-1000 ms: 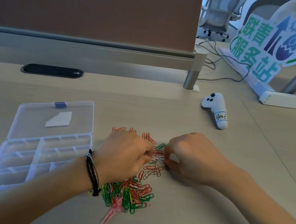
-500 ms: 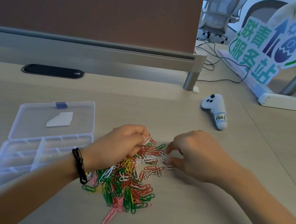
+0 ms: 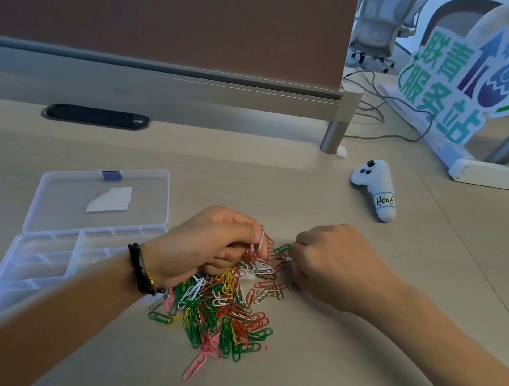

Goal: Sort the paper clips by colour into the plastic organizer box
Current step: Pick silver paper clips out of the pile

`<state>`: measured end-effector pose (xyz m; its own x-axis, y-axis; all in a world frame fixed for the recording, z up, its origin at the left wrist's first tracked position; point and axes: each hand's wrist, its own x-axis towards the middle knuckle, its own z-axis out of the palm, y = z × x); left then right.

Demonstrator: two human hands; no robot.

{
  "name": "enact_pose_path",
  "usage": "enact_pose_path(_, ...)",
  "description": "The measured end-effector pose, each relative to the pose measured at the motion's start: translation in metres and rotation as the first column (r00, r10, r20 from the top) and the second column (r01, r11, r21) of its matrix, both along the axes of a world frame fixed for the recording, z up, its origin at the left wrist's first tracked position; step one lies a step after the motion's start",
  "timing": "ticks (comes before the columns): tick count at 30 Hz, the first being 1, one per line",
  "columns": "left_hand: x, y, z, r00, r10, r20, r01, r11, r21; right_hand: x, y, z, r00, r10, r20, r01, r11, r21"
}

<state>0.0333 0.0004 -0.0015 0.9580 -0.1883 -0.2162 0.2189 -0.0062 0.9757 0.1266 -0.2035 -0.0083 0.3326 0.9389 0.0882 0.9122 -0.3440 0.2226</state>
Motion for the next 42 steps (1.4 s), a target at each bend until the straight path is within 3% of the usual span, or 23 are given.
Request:
enact_pose_path(3, 0.000, 0.000, -0.001, 0.999, 0.026, 0.046, -0.027, 1.000, 0.007, 0.003, -0.004, -0.003, 0.983, -0.115, -0.143, 0.127, 0.989, 0.079)
enact_pose_path(5, -0.001, 0.001, -0.002, 0.998, 0.032, 0.051, -0.028, 0.997, -0.076, 0.006, -0.007, 0.000, 0.882, -0.178, -0.437, 0.266, 0.952, 0.150)
enact_pose_path(6, -0.001, 0.002, -0.003, 0.999, 0.029, 0.044, -0.023, 0.991, -0.133, 0.007, -0.008, 0.001, 0.742, -0.151, -0.653, 0.357, 0.914, 0.194)
enact_pose_path(7, -0.001, 0.004, -0.003, 0.999, 0.022, 0.033, -0.015, 0.981, -0.192, 0.008, -0.010, 0.002, 0.519, -0.050, -0.853, 0.447, 0.867, 0.221)
enact_pose_path(8, -0.001, 0.005, -0.003, 1.000, 0.008, 0.018, -0.003, 0.968, -0.250, 0.007, -0.011, 0.003, 0.263, 0.100, -0.960, 0.530, 0.816, 0.230)
enact_pose_path(10, 0.000, 0.007, -0.004, 1.000, -0.023, -0.019, 0.016, 0.941, -0.337, 0.007, -0.014, 0.003, -0.196, 0.348, -0.917, 0.642, 0.753, 0.148)
enact_pose_path(11, 0.001, 0.007, -0.005, 0.999, -0.033, -0.041, 0.017, 0.937, -0.349, 0.007, -0.015, 0.003, -0.349, 0.418, -0.839, 0.655, 0.749, 0.101)
enact_pose_path(13, 0.002, 0.004, -0.007, 0.995, -0.020, -0.095, -0.009, 0.954, -0.299, 0.009, -0.014, 0.000, -0.519, 0.486, -0.703, 0.650, 0.759, 0.045)
enact_pose_path(16, 0.003, -0.001, -0.005, 0.990, 0.058, -0.131, -0.066, 0.996, -0.062, 0.007, -0.008, -0.003, -0.636, 0.524, -0.566, 0.646, 0.763, -0.020)
enact_pose_path(18, 0.000, -0.002, 0.000, 0.996, 0.077, -0.052, -0.067, 0.981, 0.183, 0.006, -0.003, -0.003, -0.614, 0.480, -0.626, 0.658, 0.750, -0.071)
enact_pose_path(19, -0.001, -0.002, 0.002, 0.999, 0.055, 0.000, -0.052, 0.954, 0.295, 0.005, -0.001, -0.001, -0.539, 0.409, -0.736, 0.665, 0.744, -0.074)
enact_pose_path(21, -0.004, -0.004, 0.005, 0.995, -0.017, 0.097, -0.031, 0.880, 0.474, 0.003, 0.001, 0.004, -0.288, 0.210, -0.934, 0.631, 0.776, -0.020)
enact_pose_path(24, -0.008, -0.012, 0.004, 0.979, -0.082, 0.184, -0.078, 0.689, 0.720, 0.004, 0.006, 0.013, 0.018, 0.059, -0.998, 0.517, 0.854, 0.060)
enact_pose_path(27, -0.012, -0.022, 0.002, 0.977, -0.065, 0.204, -0.156, 0.435, 0.887, 0.009, 0.013, 0.020, 0.284, -0.008, -0.959, 0.357, 0.929, 0.098)
enact_pose_path(29, -0.016, -0.027, 0.004, 0.972, -0.082, 0.222, -0.185, 0.318, 0.930, 0.006, 0.016, 0.022, 0.453, -0.052, -0.890, 0.299, 0.949, 0.096)
enact_pose_path(34, -0.021, -0.040, 0.009, 0.970, -0.176, 0.170, -0.163, 0.056, 0.985, -0.007, 0.023, 0.016, 0.797, -0.226, -0.561, 0.284, 0.959, 0.018)
enact_pose_path(38, -0.018, -0.038, 0.011, 0.972, -0.178, 0.151, -0.143, 0.052, 0.988, -0.014, 0.024, 0.013, 0.859, -0.179, -0.480, 0.242, 0.968, 0.071)
enact_pose_path(42, -0.016, -0.034, 0.007, 0.970, -0.202, 0.132, -0.115, 0.096, 0.989, -0.007, 0.020, 0.014, 0.730, -0.199, -0.654, 0.336, 0.938, 0.090)
